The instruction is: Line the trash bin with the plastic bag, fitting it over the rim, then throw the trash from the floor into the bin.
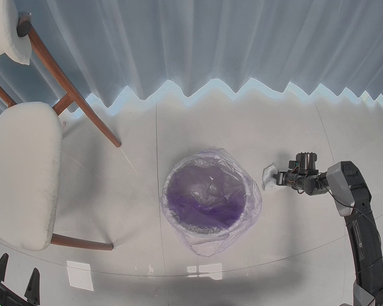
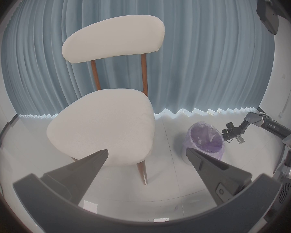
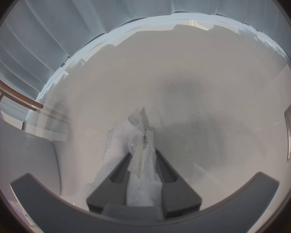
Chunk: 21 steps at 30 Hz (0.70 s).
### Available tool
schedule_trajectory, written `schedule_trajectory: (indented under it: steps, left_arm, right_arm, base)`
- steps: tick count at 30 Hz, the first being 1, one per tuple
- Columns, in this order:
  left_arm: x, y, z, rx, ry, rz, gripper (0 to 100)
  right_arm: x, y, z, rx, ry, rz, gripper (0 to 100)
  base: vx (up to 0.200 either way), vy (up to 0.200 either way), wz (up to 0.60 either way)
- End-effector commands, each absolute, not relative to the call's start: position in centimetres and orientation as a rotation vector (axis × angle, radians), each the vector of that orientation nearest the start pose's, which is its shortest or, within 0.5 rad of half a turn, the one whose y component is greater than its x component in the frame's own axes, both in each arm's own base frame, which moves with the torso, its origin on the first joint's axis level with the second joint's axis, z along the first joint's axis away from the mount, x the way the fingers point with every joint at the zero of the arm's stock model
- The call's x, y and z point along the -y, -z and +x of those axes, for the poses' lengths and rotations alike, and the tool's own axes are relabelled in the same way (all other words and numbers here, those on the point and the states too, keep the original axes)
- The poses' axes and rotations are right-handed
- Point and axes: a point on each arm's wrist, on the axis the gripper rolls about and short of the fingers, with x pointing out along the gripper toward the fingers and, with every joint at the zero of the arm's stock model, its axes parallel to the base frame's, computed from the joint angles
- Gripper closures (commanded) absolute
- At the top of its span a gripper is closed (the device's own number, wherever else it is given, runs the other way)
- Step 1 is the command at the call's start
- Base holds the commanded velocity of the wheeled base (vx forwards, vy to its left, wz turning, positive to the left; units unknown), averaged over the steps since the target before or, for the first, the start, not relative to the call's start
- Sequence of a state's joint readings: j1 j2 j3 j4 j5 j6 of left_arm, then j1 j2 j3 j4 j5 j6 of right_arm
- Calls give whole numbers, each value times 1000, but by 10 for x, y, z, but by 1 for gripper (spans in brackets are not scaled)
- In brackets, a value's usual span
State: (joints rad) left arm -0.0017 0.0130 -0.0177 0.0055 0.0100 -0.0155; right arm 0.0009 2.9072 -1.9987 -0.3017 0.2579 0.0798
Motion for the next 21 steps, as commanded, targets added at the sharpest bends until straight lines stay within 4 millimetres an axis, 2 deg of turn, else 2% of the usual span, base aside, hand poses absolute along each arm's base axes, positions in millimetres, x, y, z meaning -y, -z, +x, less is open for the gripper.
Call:
schedule_trajectory:
  steps: [1,2,3,5,7,8,9,11,13,14,16,17,18,19,20,21]
  left_arm:
    - [0,-76,-22,-9,-9,-18,0]
    - [0,-76,-22,-9,-9,-20,0]
    - [0,-76,-22,-8,-11,-20,0]
    - [0,-76,-22,-8,-11,-21,0]
    - [0,-76,-22,-9,-11,-21,0]
    - [0,-76,-22,-9,-11,-21,0]
    - [0,-76,-22,-8,-11,-23,0]
    - [0,-76,-22,-8,-11,-21,0]
    - [0,-76,-22,-8,-11,-21,0]
    - [0,-76,-22,-8,-11,-23,0]
    - [0,-76,-22,-8,-11,-21,0]
    - [0,-76,-22,-8,-11,-21,0]
    - [0,-76,-22,-8,-11,-21,0]
    - [0,-76,-22,-8,-11,-21,0]
    - [0,-76,-22,-8,-11,-21,0]
    - [0,-76,-22,-8,-11,-21,0]
  right_arm:
    - [1,45,546,-554,-194,154,100]
    - [8,29,544,-535,-178,159,100]
    - [18,6,537,-523,-157,163,100]
    - [29,-25,521,-519,-135,169,100]
    - [37,-49,504,-518,-115,174,100]
    - [37,-53,501,-516,-112,174,100]
    - [42,-76,483,-512,-85,174,100]
    - [41,-99,459,-509,-72,175,100]
    - [41,-105,453,-506,-72,174,100]
    - [37,-129,423,-494,-74,174,100]
    - [29,-149,390,-483,-87,169,100]
    - [21,-155,375,-484,-105,163,100]
    - [21,-155,375,-484,-105,163,100]
    - [3,-168,350,-465,-153,151,100]
    - [3,-168,350,-465,-153,151,100]
    - [-14,-178,330,-440,-201,138,100]
  base:
    - [0,0,0]
    - [0,0,0]
    - [0,0,0]
    - [0,0,0]
    - [0,0,0]
    - [0,0,0]
    - [0,0,0]
    - [0,0,0]
    - [0,0,0]
    - [0,0,0]
    - [0,0,0]
    - [0,0,0]
    - [0,0,0]
    - [0,0,0]
    - [0,0,0]
    - [0,0,0]
